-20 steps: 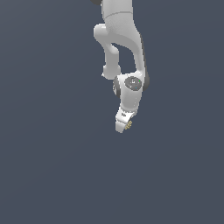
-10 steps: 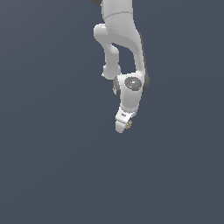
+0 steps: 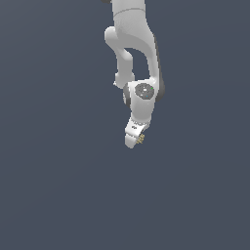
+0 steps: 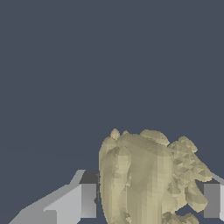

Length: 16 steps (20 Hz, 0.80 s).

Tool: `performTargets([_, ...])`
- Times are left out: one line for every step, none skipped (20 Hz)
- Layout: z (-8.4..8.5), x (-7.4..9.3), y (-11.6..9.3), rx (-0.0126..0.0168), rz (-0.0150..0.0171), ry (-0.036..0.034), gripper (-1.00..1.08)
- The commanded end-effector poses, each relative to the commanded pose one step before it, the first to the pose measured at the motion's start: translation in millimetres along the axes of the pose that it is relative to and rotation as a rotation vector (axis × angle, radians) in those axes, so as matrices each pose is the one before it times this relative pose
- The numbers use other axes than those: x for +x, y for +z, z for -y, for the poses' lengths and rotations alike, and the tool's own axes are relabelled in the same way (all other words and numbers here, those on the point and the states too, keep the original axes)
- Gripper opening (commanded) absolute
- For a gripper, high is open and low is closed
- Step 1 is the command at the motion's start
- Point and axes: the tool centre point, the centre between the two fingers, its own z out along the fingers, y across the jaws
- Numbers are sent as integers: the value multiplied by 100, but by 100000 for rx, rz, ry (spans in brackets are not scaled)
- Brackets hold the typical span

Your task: Pick up the object and move it to a goal position.

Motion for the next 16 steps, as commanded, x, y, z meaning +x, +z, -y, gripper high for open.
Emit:
performTargets([-999, -873, -943, -38, -56, 82, -100])
performTargets([-486, -431, -473, 0, 0, 0, -100])
performTargets([-536, -473, -521, 0, 0, 0, -100])
performTargets([-582, -504, -554, 54, -34, -26, -100])
performTargets([-634, -553, -614, 0, 0, 0, -100])
performTargets([-678, -587, -654, 0, 0, 0, -100])
performTargets([-704, -601, -667, 52, -40, -21, -100])
performTargets([-683, -584, -657, 0, 0, 0, -100])
performTargets([-650, -549, -621, 0, 0, 0, -100])
performTargets([-617, -513, -583, 0, 0, 0, -100])
performTargets([-583, -477, -544, 0, 0, 0, -100])
performTargets([-544, -440, -504, 0, 0, 0, -100])
performTargets([-500, -401, -461, 0, 0, 0, -100])
performTargets([-453, -361, -415, 0, 0, 0, -100])
performTargets([-405, -318, -368, 0, 0, 0, -100])
performTargets([-364, -276, -291, 37, 30, 11, -100])
